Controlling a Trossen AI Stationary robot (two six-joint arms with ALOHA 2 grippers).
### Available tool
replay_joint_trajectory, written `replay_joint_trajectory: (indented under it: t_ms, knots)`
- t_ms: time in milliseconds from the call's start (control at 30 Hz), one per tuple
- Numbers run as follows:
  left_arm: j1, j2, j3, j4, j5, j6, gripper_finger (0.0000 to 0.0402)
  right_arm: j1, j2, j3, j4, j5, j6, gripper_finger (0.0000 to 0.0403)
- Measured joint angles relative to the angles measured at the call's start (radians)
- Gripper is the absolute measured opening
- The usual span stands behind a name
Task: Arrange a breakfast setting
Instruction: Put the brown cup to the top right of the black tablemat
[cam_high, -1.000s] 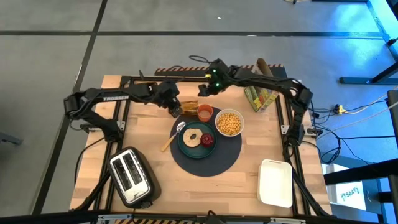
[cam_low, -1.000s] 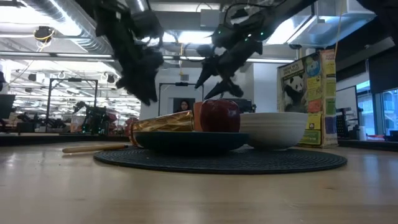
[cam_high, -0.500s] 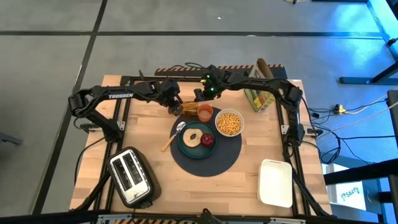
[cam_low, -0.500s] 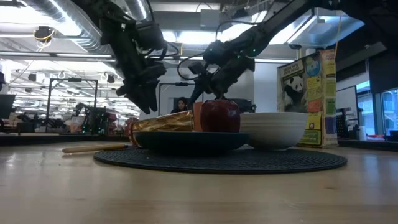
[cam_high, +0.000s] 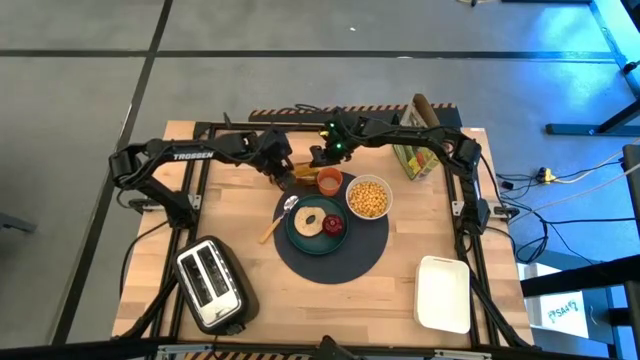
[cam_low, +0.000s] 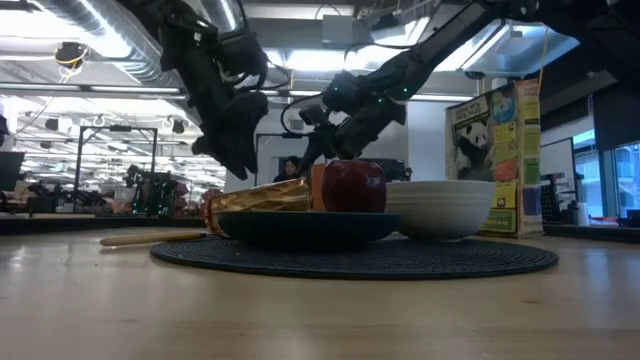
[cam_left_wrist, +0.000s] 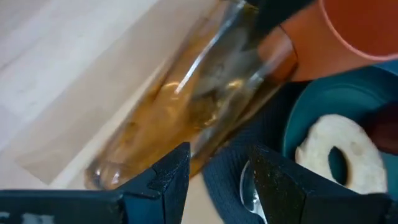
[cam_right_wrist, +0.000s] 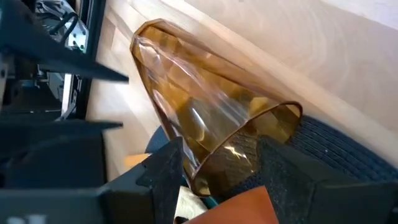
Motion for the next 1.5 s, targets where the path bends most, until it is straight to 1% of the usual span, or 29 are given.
replay_joint_trajectory:
  t_ms: [67, 333, 433, 533, 767, 900, 1033, 1167, 1233, 1333, 1500]
  knots:
    - [-0.013, 0.008, 0.000, 0.000, -0.010, 0.000, 0.0160, 0.001, 0.000, 0.000, 0.020, 0.002, 0.000, 0.0193]
    - [-0.026, 0.008, 0.000, 0.025, -0.121, -0.019, 0.0160, 0.014, 0.007, 0.001, 0.164, 0.001, 0.087, 0.0193]
    - [-0.026, 0.008, 0.000, 0.031, -0.163, -0.024, 0.0160, 0.016, 0.030, 0.001, 0.163, -0.009, 0.097, 0.0193]
    - [-0.021, 0.008, 0.000, 0.029, -0.167, -0.026, 0.0160, 0.022, 0.041, -0.001, 0.149, 0.006, 0.084, 0.0193]
    - [-0.014, -0.012, 0.000, -0.021, -0.180, -0.042, 0.0160, 0.026, 0.038, 0.000, 0.152, 0.003, 0.067, 0.0193]
    - [0.003, 0.023, 0.000, -0.018, -0.176, -0.036, 0.0160, 0.026, 0.038, 0.000, 0.152, 0.007, 0.066, 0.0193]
    - [0.007, 0.072, 0.003, -0.010, -0.150, -0.034, 0.0160, 0.026, 0.038, 0.000, 0.153, 0.010, 0.066, 0.0193]
    - [0.007, 0.087, 0.004, 0.026, -0.156, -0.034, 0.0160, 0.025, 0.038, 0.000, 0.150, 0.012, 0.065, 0.0192]
    - [0.007, 0.090, 0.002, 0.060, -0.155, -0.032, 0.0160, 0.025, 0.038, 0.000, 0.149, 0.018, 0.062, 0.0184]
    - [0.007, 0.092, 0.001, 0.102, -0.147, -0.031, 0.0160, 0.025, 0.038, 0.000, 0.144, 0.019, 0.047, 0.0156]
    - [0.007, 0.092, 0.000, 0.112, -0.148, -0.032, 0.0160, 0.025, 0.038, -0.001, 0.134, 0.020, 0.037, 0.0073]
